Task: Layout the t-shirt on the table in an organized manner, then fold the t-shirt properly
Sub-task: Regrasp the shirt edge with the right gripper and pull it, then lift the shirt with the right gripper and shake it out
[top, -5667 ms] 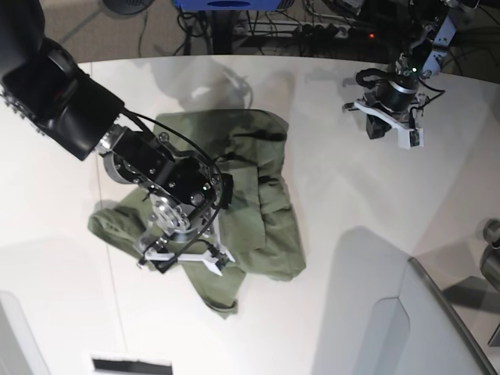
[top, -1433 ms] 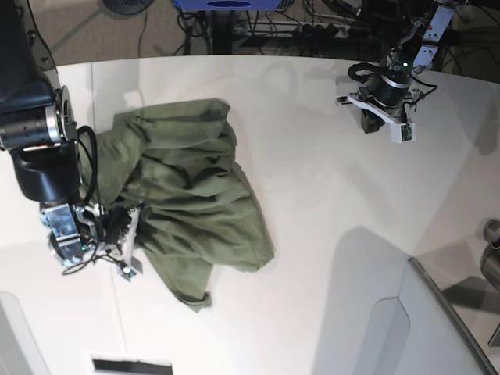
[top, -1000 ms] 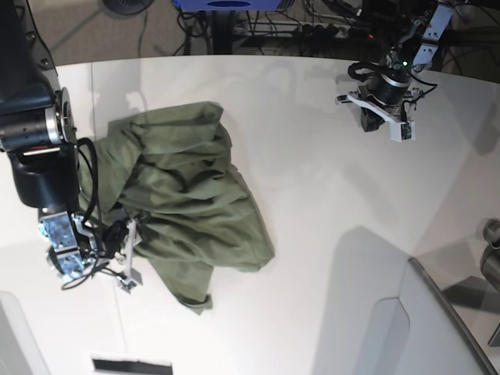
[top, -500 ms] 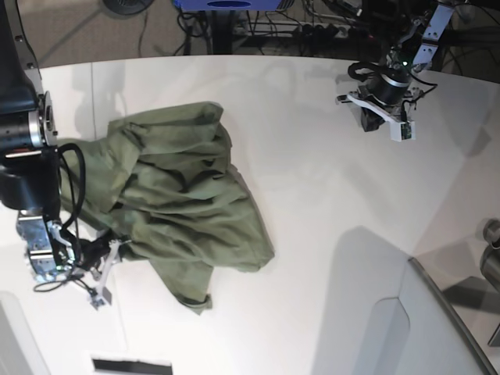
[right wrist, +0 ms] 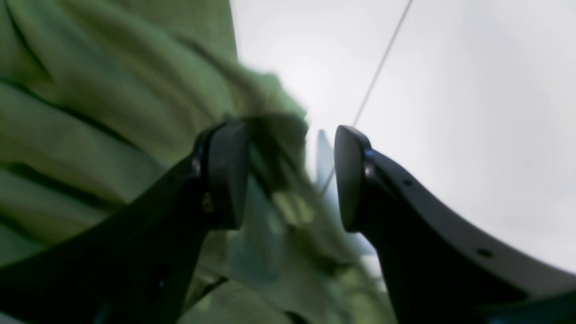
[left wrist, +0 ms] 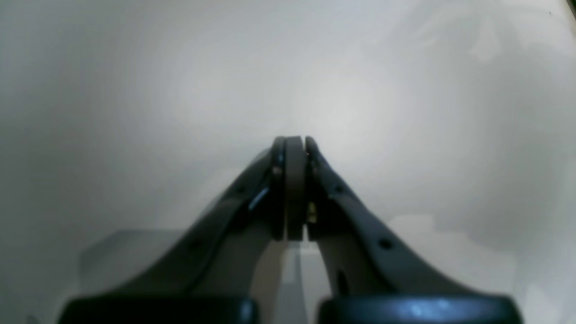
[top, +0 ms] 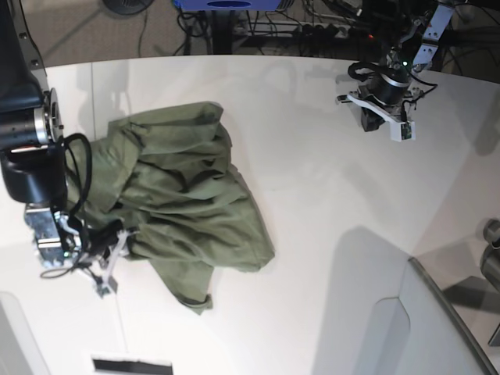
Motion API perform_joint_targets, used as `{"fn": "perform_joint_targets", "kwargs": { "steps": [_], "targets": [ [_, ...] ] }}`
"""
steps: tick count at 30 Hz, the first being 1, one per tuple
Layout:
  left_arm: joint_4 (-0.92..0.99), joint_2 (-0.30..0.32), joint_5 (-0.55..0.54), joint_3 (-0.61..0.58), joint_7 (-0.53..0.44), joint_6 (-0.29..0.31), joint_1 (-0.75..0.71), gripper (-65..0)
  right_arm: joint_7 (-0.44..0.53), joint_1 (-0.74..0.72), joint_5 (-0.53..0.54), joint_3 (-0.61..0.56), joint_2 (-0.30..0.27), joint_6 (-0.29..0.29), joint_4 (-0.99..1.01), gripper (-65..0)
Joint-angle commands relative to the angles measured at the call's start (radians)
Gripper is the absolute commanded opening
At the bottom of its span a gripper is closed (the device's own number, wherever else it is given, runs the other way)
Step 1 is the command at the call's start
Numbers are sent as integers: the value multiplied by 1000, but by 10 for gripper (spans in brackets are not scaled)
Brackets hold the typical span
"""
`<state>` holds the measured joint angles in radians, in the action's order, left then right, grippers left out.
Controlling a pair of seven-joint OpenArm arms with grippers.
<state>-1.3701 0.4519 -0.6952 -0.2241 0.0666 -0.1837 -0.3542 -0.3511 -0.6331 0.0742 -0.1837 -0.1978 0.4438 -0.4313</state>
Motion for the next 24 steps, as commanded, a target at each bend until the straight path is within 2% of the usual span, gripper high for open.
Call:
{"fn": "perform_joint_targets", "kwargs": {
  "steps": [1, 3, 5, 6, 14, 18, 24],
  "targets": [
    [-12, 11, 2, 5, -20, 3, -1, -650, 31, -26, 2, 0, 2, 2, 13, -401],
    [-12, 11, 2, 5, -20, 3, -1, -650, 54, -24, 0, 0, 5, 2, 36, -488],
    [-12, 11, 2, 5, -20, 3, -1, -650, 59, -23, 0, 0, 7, 2, 39, -615],
    [-12, 11, 2, 5, -20, 3, -1, -650, 56, -23, 0, 0, 7, 2, 39, -650],
    [-12, 6, 2, -7, -20, 3, -1, -650, 39, -29, 0, -1, 7, 2, 9, -650],
    [-12, -26, 2, -8, -20, 3, 10, -650, -76, 11, -1, -1, -1, 2, -194, -650],
    [-13, -52, 4, -8, -4, 3, 36, -650, -308, 28, -1, 5, -65, -7, -472, -650]
  ]
}}
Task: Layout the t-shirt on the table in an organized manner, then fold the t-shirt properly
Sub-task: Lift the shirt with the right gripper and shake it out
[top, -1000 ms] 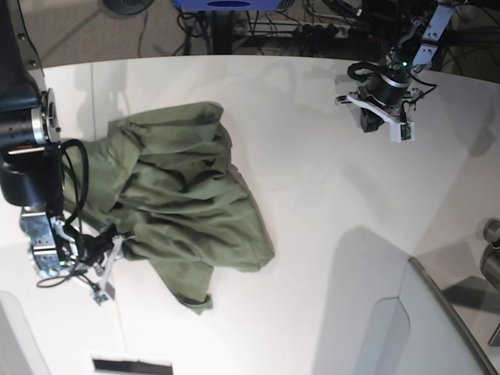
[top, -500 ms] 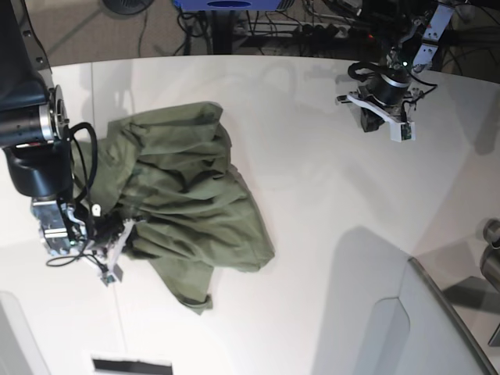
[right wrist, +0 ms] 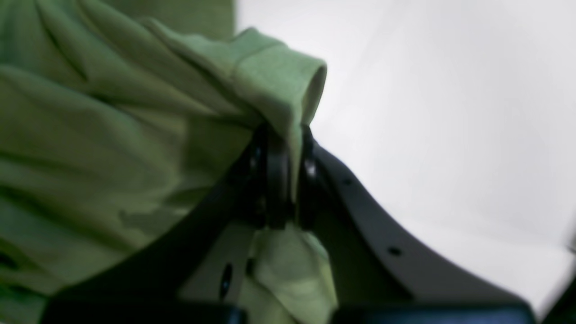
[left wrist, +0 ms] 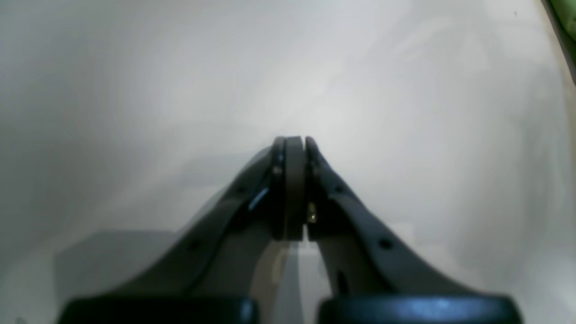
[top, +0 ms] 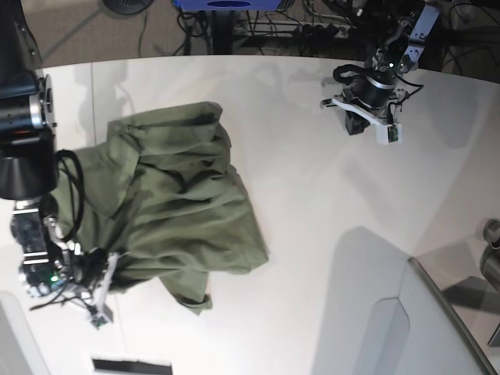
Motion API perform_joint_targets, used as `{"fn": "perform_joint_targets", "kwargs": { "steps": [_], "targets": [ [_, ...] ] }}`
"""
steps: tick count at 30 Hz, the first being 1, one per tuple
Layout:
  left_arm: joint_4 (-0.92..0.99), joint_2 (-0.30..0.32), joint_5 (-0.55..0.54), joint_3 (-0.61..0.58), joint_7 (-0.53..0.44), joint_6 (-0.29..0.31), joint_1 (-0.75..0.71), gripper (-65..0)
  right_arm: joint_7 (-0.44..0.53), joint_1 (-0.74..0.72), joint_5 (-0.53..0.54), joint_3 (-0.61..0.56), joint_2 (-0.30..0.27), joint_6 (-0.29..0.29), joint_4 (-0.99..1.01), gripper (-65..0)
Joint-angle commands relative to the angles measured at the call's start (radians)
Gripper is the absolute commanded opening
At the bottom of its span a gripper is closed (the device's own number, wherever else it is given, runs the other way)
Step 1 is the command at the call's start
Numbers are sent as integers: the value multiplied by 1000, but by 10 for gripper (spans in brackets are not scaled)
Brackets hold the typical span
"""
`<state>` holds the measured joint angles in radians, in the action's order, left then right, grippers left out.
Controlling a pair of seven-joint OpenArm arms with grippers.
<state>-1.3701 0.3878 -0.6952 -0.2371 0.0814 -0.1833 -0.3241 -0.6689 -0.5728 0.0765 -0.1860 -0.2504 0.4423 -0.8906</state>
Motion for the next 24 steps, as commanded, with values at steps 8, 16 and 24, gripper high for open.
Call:
{"fn": "perform_joint_targets", "kwargs": {
  "steps": [8, 16, 24],
  "targets": [
    [-13, 12, 4, 11, 114, 3, 52, -650, 91, -31, -4, 10, -129, -351, -19, -650],
    [-13, 12, 4, 6, 119, 3, 64, -650, 315, -45, 1, 10, -142, -736, 179, -644],
    [-12, 12, 4, 9, 119, 3, 66, -650, 257, -69, -142, 10, -91, -744, 271, -191]
  ]
}}
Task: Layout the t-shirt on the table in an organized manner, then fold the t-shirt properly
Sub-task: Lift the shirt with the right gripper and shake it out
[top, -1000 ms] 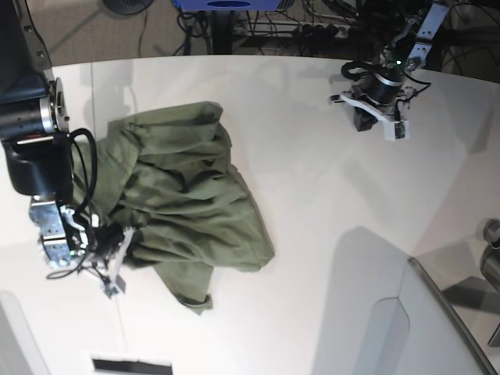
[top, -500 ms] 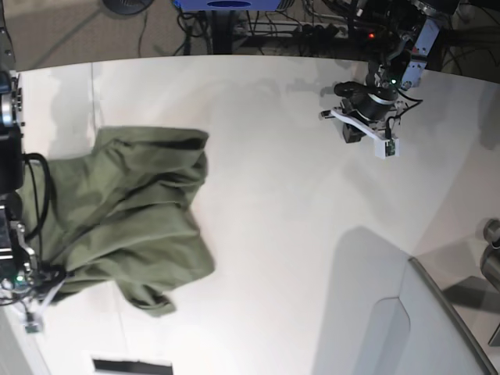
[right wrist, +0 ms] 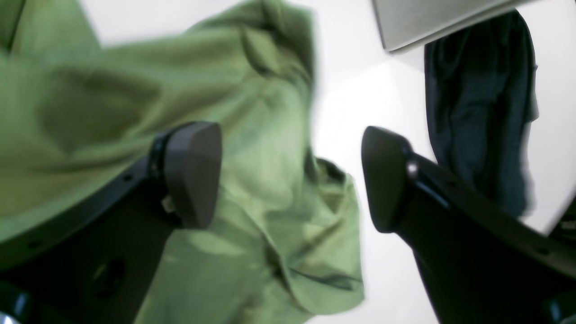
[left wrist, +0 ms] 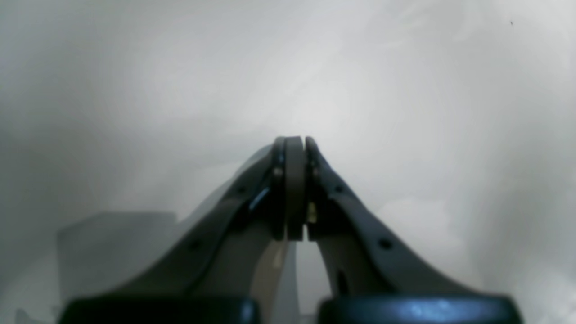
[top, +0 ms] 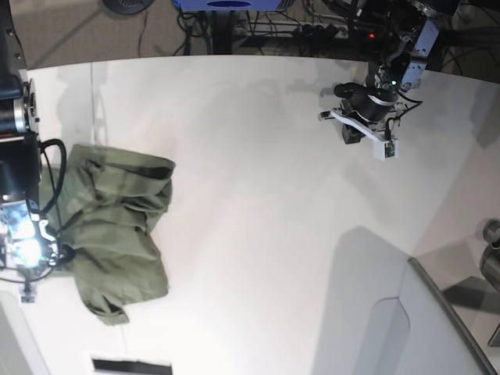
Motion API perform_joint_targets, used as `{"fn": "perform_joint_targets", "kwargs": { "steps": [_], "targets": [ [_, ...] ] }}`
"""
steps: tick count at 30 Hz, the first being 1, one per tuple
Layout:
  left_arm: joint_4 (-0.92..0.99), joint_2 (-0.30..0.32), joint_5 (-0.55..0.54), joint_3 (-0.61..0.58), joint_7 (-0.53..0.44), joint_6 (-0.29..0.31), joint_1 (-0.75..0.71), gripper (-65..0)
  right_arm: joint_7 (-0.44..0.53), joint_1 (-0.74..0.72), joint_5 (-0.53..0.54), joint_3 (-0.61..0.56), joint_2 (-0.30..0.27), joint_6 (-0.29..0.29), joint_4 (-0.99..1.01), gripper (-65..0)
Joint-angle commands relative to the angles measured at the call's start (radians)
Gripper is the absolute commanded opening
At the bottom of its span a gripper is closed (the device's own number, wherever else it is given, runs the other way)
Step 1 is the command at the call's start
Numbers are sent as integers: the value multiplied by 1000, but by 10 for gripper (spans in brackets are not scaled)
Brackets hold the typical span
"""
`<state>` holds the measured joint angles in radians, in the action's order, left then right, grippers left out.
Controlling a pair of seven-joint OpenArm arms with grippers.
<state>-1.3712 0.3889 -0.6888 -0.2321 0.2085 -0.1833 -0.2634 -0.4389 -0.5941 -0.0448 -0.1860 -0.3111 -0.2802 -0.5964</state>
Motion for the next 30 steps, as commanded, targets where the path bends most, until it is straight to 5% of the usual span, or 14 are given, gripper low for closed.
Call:
{"fn": "perform_joint_targets", "kwargs": {
  "steps": [1, 6, 10, 13, 21, 30],
  "targets": [
    [-10, 11, -2, 4, -8, 3, 5, -650, 15, -48, -45, 12, -30, -21, -44, -197],
    [-10, 11, -2, 1, -8, 3, 5, -650, -148, 52, -50, 0, -30, 5, -339, -252],
    [14, 9, -2, 3, -11, 3, 22, -650, -320, 257, -51, -94, 8, 195, -738, -252],
    [57, 6, -2, 1, -8, 3, 46, -650, -392, 360, -53, -146, 66, 207, -887, -216],
    [72, -3, -2, 7, -13, 3, 48, -650, -398, 360, -53, -255, 188, 203, -715, -212],
    [74, 3, -2, 12, -13, 3, 45, -650, -378, 357, -53, -257, 255, 203, -604, -216]
  ]
}}
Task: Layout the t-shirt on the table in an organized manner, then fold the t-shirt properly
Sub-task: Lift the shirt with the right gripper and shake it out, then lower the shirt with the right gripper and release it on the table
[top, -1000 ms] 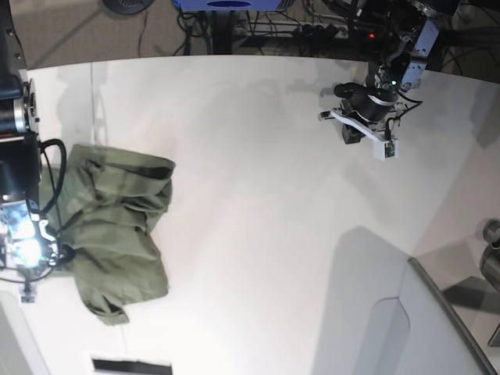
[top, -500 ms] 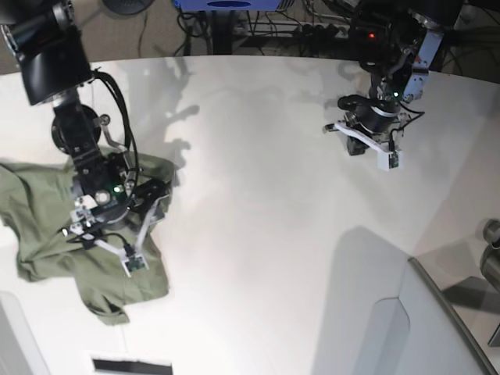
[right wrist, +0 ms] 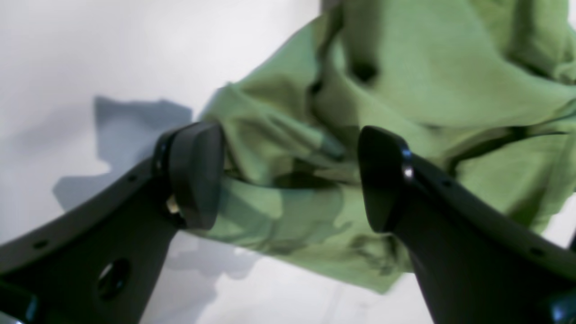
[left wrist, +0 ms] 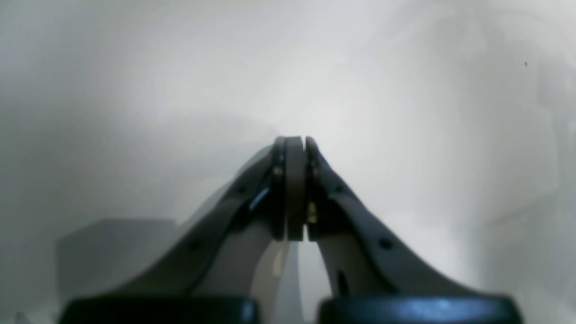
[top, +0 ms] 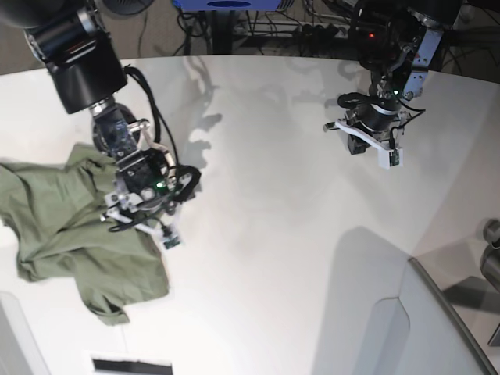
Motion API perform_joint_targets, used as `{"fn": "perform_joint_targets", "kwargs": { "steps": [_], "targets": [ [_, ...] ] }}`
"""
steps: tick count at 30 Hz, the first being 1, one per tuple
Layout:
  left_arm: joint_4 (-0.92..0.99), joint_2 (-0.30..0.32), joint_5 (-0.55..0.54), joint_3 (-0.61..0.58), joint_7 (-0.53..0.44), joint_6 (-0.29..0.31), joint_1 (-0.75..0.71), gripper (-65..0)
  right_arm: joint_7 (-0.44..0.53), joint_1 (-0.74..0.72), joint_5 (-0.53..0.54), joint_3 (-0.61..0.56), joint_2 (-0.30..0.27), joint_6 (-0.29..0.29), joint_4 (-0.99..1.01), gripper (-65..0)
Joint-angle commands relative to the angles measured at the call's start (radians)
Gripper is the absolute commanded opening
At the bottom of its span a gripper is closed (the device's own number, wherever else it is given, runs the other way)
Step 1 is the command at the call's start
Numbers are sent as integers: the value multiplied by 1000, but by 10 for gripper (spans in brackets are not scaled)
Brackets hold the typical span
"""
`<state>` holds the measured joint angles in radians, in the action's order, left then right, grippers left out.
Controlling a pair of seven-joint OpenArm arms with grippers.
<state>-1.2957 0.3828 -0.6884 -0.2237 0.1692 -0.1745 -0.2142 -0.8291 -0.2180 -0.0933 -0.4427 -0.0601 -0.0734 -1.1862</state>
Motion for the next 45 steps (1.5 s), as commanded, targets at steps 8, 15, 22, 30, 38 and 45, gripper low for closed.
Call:
{"fn": "perform_joint_targets", "kwargs": {
  "steps": [8, 15, 22, 30, 38, 45],
  "targets": [
    [-2, 11, -3, 4, 26, -6, -3, -650, 87, -30, -4, -3, 24, 5, 134, -546],
    [-2, 11, -3, 5, 26, -6, 0, -650, -94, 6, -1, 3, 15, 7, -237, -650],
    [0, 11, -3, -4, 31, -6, 26, -650, -332, 16, -1, 256, -27, 186, -619, -650],
    [0, 11, -1, -6, 31, -6, 22, -650, -217, -96, -1, 761, -76, 301, -185, -650],
    [0, 6, -1, -9, 31, -6, 15, -650, -46, -263, -1, 962, -165, 297, 386, -507],
    [0, 6, -1, -9, 31, -6, 0, -650, -32, -182, -4, 899, -160, 166, 183, -417]
  ]
}}
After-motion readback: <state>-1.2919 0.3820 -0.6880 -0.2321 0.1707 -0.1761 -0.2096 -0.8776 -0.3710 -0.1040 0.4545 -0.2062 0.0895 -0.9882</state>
